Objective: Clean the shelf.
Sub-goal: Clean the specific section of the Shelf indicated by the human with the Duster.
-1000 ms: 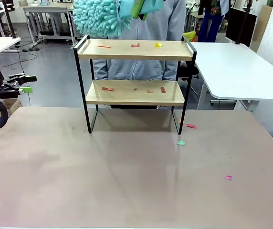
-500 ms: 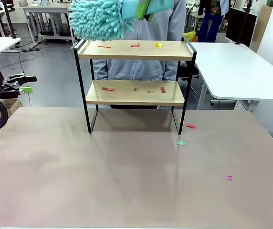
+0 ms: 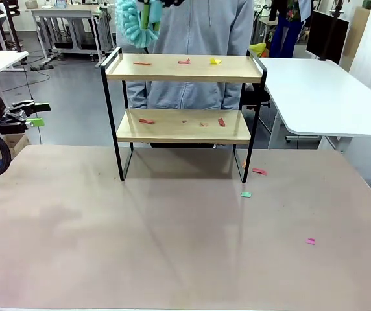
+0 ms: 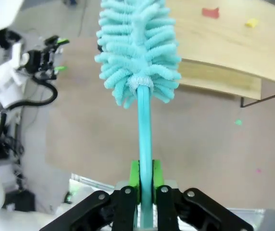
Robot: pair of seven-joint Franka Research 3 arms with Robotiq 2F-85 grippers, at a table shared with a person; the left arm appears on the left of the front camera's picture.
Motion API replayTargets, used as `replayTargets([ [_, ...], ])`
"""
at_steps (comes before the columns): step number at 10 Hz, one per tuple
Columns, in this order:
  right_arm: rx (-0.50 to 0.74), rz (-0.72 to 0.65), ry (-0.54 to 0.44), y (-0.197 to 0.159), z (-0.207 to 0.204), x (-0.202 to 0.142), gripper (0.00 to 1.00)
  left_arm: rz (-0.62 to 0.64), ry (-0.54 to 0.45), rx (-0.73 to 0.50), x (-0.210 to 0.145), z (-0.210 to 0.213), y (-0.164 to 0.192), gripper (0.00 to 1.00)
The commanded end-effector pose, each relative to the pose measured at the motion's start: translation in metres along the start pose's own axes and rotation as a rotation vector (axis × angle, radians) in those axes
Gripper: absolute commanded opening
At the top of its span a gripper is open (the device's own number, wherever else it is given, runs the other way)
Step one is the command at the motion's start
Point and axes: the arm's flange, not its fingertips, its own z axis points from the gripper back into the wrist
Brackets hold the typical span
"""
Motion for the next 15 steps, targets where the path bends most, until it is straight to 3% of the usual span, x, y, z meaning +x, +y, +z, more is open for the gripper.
replayTargets([
  [1, -0.075, -0.11, -0.043, 0.048, 0.0, 0.019, 0.13, -0.012, 0.002, 0.003, 0.003, -0.001, -0.001, 1.0],
  [5, -0.115, -0.22, -0.1, 0.089, -0.027, 0.021, 0.13, -0.012, 0.002, 0.003, 0.003, -0.001, -0.001, 1.0],
  [9, -0.086, -0.224, -0.155, 0.108, -0.051, 0.017, 0.13, -0.012, 0.002, 0.003, 0.003, -0.001, -0.001, 1.0],
  [15, -0.112, -0.213, -0.135, 0.113, -0.092, 0.008, 0.13, -0.012, 0.002, 0.003, 0.003, -0.001, -0.001, 1.0],
])
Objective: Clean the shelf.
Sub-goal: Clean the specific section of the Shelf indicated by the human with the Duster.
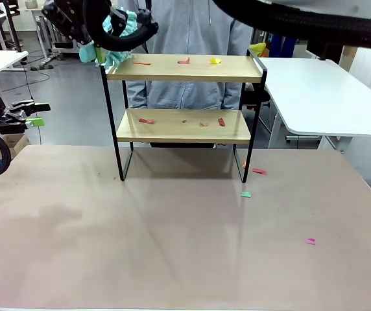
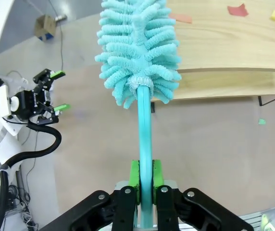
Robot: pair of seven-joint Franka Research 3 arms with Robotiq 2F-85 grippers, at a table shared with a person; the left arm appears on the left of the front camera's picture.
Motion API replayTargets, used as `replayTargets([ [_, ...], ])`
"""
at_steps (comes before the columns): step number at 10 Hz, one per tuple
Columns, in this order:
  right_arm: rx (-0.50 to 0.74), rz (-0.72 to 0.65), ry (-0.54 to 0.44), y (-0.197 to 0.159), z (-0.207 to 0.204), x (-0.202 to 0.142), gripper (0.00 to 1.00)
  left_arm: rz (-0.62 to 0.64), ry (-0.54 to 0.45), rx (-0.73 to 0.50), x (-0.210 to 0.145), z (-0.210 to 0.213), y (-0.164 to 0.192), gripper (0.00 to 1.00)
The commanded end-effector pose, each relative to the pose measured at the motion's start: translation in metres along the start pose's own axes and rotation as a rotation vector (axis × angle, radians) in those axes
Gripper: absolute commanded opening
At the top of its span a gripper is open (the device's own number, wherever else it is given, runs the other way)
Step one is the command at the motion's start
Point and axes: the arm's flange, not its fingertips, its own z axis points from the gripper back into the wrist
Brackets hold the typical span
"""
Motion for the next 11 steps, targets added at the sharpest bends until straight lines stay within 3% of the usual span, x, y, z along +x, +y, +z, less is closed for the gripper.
replayTargets([
  [1, -0.006, -0.03, -0.02, 0.009, -0.005, 0.001, 0.13, -0.013, 0.002, 0.003, 0.003, -0.001, -0.001, 1.0],
  [6, -0.022, -0.037, 0.063, -0.005, -0.026, -0.003, 0.13, -0.013, 0.002, 0.003, 0.003, -0.001, -0.001, 1.0],
  [7, -0.027, -0.005, 0.027, 0.002, -0.026, -0.001, 0.13, -0.013, 0.002, 0.003, 0.003, -0.001, -0.001, 1.0],
  [11, -0.027, -0.005, 0.027, 0.002, -0.026, -0.001, 0.13, -0.013, 0.002, 0.003, 0.003, -0.001, -0.001, 1.0],
])
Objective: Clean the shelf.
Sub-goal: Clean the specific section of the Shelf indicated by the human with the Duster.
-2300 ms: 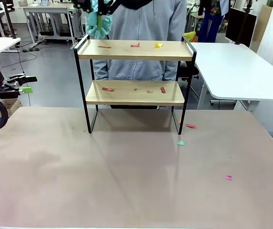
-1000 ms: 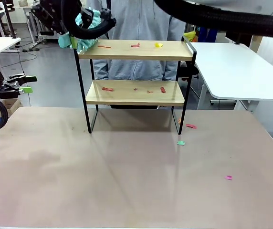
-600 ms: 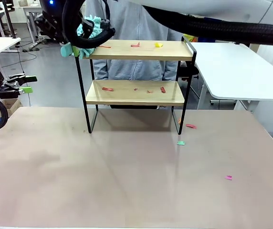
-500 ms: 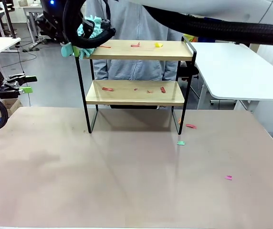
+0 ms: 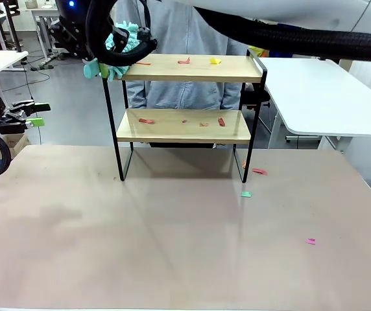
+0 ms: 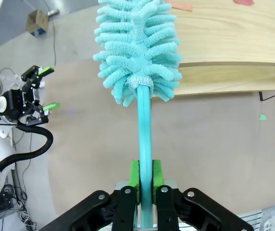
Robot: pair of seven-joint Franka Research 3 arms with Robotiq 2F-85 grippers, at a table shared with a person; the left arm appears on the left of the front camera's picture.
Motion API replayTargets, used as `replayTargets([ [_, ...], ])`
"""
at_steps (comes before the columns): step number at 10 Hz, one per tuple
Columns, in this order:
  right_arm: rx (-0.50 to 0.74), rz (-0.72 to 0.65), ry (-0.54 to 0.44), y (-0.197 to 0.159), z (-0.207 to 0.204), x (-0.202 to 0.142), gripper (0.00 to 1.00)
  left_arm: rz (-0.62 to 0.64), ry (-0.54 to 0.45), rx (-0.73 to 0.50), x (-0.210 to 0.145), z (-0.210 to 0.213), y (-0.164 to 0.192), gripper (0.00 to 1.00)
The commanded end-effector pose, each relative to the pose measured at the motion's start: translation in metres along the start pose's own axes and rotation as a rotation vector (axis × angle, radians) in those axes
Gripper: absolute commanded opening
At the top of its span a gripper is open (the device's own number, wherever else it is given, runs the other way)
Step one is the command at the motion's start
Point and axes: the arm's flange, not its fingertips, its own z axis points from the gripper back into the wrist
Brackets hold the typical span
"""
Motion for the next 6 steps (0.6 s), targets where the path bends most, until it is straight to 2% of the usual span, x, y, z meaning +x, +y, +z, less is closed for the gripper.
replayTargets([
  [1, 0.0, 0.0, 0.0, 0.0, 0.0, 0.0, 0.13, -0.013, 0.002, 0.003, 0.003, -0.001, -0.001, 1.0],
  [6, 0.055, -0.041, 0.109, -0.094, -0.012, 0.019, 0.13, -0.013, 0.002, 0.003, 0.003, -0.001, -0.001, 1.0],
])
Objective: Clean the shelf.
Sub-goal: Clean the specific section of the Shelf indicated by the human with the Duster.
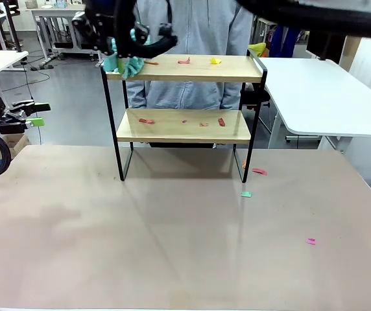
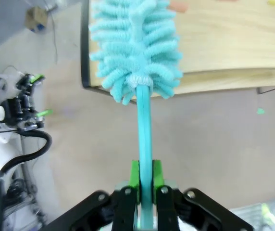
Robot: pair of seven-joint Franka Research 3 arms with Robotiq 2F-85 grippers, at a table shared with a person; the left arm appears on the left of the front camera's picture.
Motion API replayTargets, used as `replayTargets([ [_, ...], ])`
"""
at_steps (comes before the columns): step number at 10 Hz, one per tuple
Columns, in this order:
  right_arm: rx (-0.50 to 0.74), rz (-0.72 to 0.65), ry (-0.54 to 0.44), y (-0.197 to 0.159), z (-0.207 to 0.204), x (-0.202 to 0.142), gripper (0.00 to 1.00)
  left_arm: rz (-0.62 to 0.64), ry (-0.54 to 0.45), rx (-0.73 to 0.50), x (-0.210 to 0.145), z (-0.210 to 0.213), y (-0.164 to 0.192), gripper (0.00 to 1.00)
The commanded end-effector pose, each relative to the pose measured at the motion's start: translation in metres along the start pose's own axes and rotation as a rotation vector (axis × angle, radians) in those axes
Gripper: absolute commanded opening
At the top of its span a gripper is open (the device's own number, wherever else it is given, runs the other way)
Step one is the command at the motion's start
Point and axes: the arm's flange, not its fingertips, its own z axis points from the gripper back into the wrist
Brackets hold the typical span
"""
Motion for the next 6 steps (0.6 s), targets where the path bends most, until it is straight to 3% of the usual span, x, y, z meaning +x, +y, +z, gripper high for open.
replayTargets([
  [1, 0.019, 0.001, 0.031, -0.064, -0.012, -0.016, 0.13, -0.013, 0.002, 0.002, 0.003, -0.001, -0.001, 1.0],
  [6, -0.006, -0.09, 0.046, -0.172, -0.011, 0.001, 0.13, -0.013, 0.002, 0.002, 0.003, -0.001, -0.001, 1.0],
])
